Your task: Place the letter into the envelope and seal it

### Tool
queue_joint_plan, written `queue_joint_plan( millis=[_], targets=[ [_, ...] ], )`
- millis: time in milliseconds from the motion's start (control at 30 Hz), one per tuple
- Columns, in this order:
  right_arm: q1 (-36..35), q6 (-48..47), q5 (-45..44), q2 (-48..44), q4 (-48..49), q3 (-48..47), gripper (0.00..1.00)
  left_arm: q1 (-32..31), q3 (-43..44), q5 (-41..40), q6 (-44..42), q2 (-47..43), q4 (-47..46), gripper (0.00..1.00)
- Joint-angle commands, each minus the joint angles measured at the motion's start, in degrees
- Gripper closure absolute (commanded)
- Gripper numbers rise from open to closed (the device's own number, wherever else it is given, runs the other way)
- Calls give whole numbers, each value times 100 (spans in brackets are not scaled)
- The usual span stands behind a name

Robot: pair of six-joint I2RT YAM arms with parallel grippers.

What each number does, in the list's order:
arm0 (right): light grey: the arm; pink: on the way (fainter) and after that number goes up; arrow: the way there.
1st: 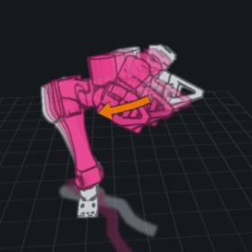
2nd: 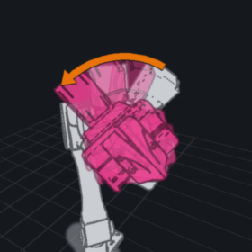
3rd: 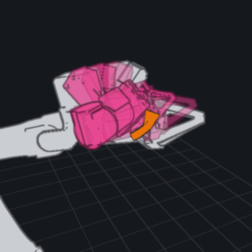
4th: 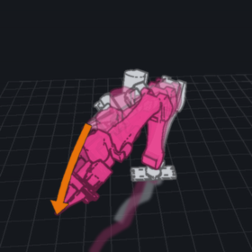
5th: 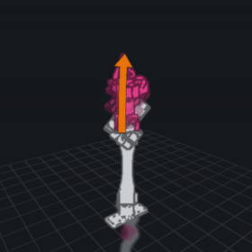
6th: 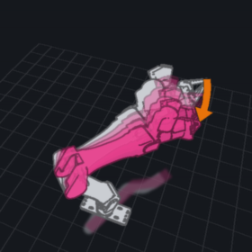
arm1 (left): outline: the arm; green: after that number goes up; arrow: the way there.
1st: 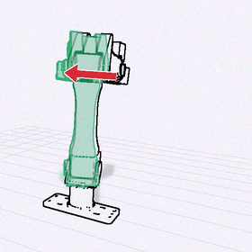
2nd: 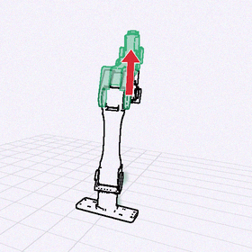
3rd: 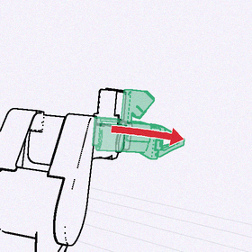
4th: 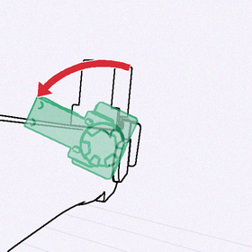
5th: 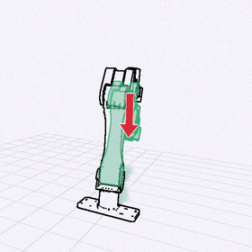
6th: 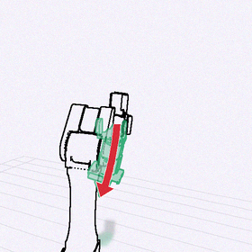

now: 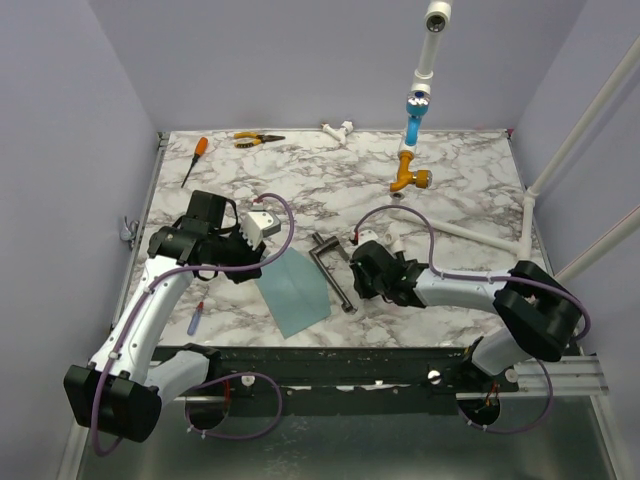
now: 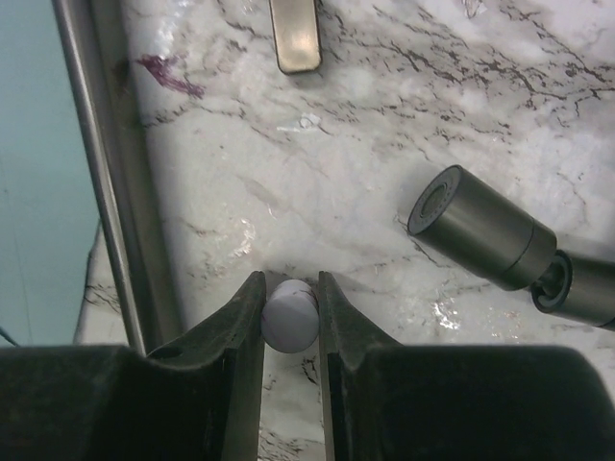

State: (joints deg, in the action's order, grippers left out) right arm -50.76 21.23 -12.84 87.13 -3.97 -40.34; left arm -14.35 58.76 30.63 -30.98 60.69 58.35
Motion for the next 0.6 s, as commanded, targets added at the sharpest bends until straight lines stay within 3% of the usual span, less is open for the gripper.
queue_joint_plan(
  millis=[0, 300, 567],
  targets=[
    [-117, 257, -418, 166, 545, 291, 86, 20, 204, 156, 14, 50, 19, 100],
    [-180, 276, -486, 174, 480, 330, 58, 17, 206, 154, 31, 65, 19, 100],
    [-180, 309, -617, 151, 69, 147, 50, 20, 221, 170, 38, 56, 21, 100]
  ],
)
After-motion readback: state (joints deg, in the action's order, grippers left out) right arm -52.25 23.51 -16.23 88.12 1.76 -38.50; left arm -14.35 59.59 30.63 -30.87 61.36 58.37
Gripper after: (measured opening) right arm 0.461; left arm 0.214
